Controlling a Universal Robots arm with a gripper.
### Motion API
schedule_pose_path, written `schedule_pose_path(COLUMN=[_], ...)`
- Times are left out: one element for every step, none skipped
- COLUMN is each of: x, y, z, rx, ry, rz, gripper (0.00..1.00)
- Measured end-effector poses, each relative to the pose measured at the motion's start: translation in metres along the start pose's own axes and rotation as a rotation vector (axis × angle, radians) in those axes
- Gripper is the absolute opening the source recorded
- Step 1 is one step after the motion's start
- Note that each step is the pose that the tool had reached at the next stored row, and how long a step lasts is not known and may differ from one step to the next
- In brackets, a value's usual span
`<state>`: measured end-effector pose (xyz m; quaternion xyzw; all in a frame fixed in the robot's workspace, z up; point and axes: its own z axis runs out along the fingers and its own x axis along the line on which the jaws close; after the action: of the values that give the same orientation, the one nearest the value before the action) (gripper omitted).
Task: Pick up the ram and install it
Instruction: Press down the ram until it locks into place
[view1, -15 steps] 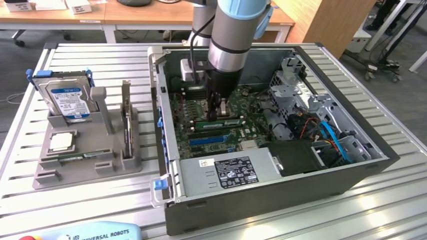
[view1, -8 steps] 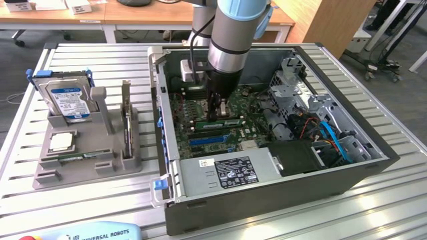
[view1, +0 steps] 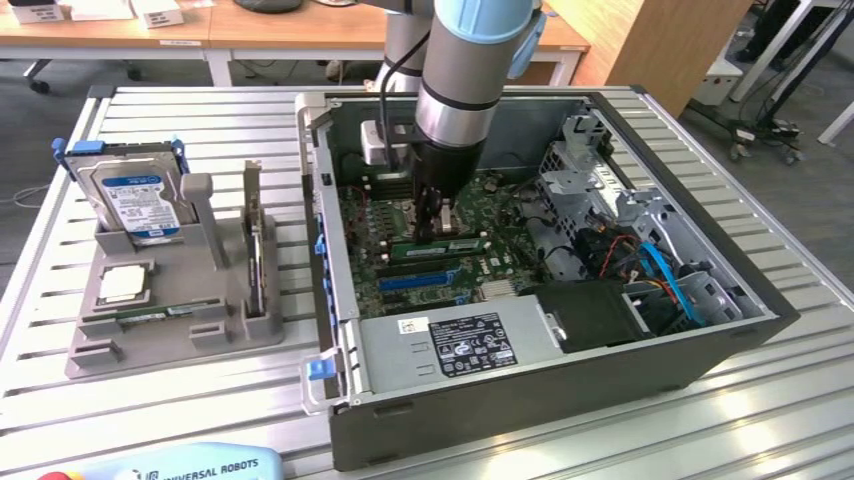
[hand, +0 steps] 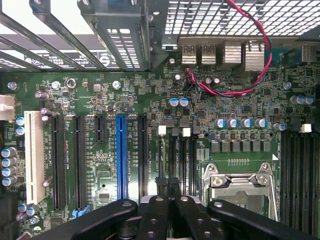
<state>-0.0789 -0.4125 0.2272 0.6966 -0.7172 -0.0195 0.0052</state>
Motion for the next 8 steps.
schedule_pose_path(x=[0.0,0.0,0.0001,0.0001,0.0001,0.0,0.0,0.0], y=[0.0,0.0,0.0,0.0,0.0,0.0,0.0,0.0], z=[0.0006,0.0008,0.0009,0.0009,0.0009,0.001,0.001,0.001], rx=[0.0001,0.0002,0.0001,0.0,-0.0001,-0.0001,0.0,0.0], ry=[-0.0003,0.0,0.0002,0.0002,0.0002,0.0001,0.0,0.0], rz=[0.0,0.0,0.0,0.0,0.0,0.0,0.0,0.0], gripper=[0.1,0.1,0.1,0.1,0.1,0.1,0.1,0.1])
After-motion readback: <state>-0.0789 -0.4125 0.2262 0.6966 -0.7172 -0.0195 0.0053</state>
